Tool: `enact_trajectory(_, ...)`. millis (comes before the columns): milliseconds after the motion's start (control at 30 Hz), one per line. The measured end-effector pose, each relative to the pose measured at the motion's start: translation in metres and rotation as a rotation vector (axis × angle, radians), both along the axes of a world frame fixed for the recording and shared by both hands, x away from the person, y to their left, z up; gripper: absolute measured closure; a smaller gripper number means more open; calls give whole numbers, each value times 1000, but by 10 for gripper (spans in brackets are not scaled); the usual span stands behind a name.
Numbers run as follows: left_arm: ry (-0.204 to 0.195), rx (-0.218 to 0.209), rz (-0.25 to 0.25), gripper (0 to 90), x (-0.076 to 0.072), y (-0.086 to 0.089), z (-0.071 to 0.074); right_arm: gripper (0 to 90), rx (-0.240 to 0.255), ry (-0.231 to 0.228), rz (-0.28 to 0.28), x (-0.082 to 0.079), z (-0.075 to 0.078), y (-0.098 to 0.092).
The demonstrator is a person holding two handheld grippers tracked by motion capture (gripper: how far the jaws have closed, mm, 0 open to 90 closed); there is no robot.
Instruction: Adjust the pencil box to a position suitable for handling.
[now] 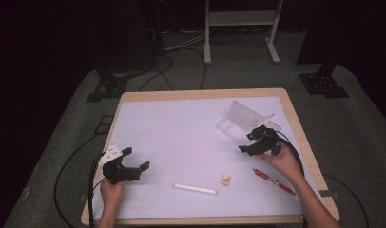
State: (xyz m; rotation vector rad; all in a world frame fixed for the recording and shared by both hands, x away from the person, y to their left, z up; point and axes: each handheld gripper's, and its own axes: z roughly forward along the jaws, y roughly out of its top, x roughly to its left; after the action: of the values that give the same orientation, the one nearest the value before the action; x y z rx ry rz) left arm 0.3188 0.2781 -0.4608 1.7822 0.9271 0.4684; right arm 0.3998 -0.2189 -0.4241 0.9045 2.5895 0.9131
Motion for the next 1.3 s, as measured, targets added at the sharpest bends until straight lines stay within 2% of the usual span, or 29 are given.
enact_trajectory(100, 0, 0, 0, 0, 0, 0, 0, 368, 5, -2, 1, 3, -2, 1)
enact_trajectory(300, -1, 0, -1, 0, 0, 0, 0, 405, -21, 14, -9, 9, -9, 2)
enact_trajectory(567, 0, -1, -1, 0, 0, 0, 0, 520, -45, 29, -16, 15, -18, 5)
enact_trajectory(600, -1, 1, -1, 0, 0, 0, 0, 543, -62, 30, -17, 16, -19, 6)
enact_trajectory(867, -1, 1, -3, 0, 0, 0, 0, 655, -95, 31, -17, 18, -23, 8)
enact_trajectory(967, 0, 2, -2, 0, 0, 0, 0, 666, -101, 29, -12, 19, -24, 9)
enact_trajectory(1100, -1, 1, -2, 0, 0, 0, 0, 727, -120, 31, -2, 21, -25, 12)
enact_trajectory(1300, -1, 1, -2, 0, 0, 0, 0, 777, -141, 28, -11, 23, -27, 14)
